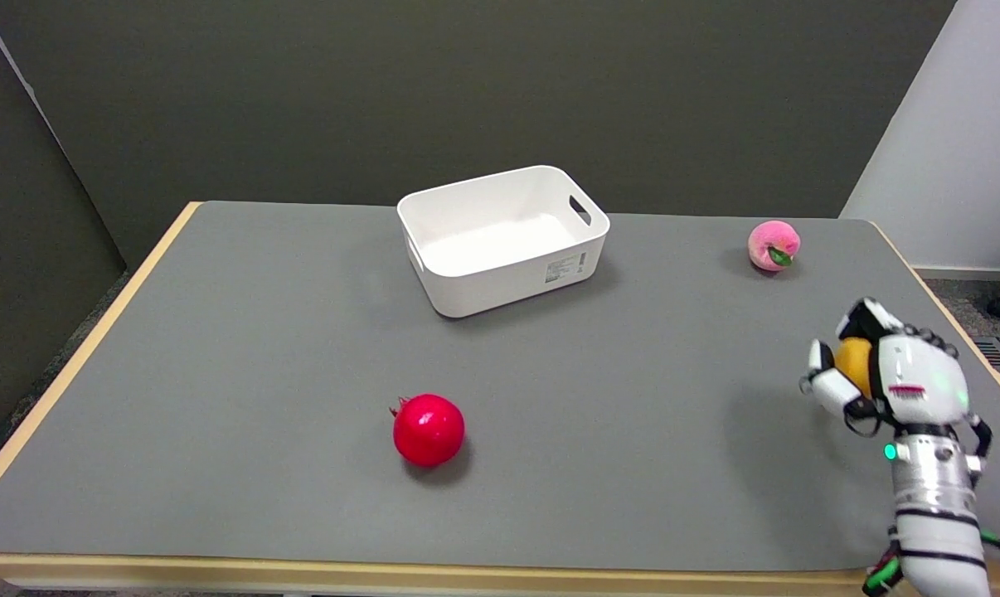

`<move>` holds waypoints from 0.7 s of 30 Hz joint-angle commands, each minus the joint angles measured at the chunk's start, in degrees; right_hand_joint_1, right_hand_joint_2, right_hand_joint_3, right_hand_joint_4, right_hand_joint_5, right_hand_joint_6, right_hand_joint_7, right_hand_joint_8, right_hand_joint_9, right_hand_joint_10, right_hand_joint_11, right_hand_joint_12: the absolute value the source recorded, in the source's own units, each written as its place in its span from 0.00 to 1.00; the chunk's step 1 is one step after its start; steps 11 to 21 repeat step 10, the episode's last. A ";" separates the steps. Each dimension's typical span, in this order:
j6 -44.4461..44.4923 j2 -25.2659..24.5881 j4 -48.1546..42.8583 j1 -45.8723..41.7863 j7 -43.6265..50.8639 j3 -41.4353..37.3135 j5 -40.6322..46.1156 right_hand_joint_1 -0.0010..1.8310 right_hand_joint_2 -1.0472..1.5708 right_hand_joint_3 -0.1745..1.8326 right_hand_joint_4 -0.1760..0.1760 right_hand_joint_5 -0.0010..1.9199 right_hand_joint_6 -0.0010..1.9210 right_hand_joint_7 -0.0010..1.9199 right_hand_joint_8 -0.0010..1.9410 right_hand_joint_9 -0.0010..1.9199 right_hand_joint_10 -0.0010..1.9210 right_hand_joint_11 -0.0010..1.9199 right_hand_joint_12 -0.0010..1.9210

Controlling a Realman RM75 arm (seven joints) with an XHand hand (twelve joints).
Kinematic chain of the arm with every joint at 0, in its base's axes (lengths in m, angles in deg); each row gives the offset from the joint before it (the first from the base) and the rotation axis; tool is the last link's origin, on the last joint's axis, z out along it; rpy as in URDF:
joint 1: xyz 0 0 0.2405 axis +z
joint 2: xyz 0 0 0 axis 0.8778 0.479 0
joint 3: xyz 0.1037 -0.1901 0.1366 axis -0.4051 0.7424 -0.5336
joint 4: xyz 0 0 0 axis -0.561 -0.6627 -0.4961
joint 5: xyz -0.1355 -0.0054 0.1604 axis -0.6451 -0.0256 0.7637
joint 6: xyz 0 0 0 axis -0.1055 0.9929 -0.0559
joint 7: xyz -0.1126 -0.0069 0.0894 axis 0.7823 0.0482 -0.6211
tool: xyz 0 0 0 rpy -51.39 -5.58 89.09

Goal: Pick up the yellow duck.

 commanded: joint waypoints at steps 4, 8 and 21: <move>-14.49 1.79 -8.02 20.04 -1.21 -2.57 -17.70 0.43 0.84 0.40 0.42 0.25 1.00 0.34 1.00 0.60 1.00 0.51 1.00; -21.47 -0.63 -4.45 30.73 -2.31 -0.35 -19.44 0.43 0.84 0.40 0.41 0.25 1.00 0.34 1.00 0.60 1.00 0.51 1.00; -24.57 -1.94 -1.10 37.14 -2.99 2.05 -19.44 0.43 0.85 0.39 0.40 0.25 1.00 0.34 1.00 0.60 1.00 0.50 1.00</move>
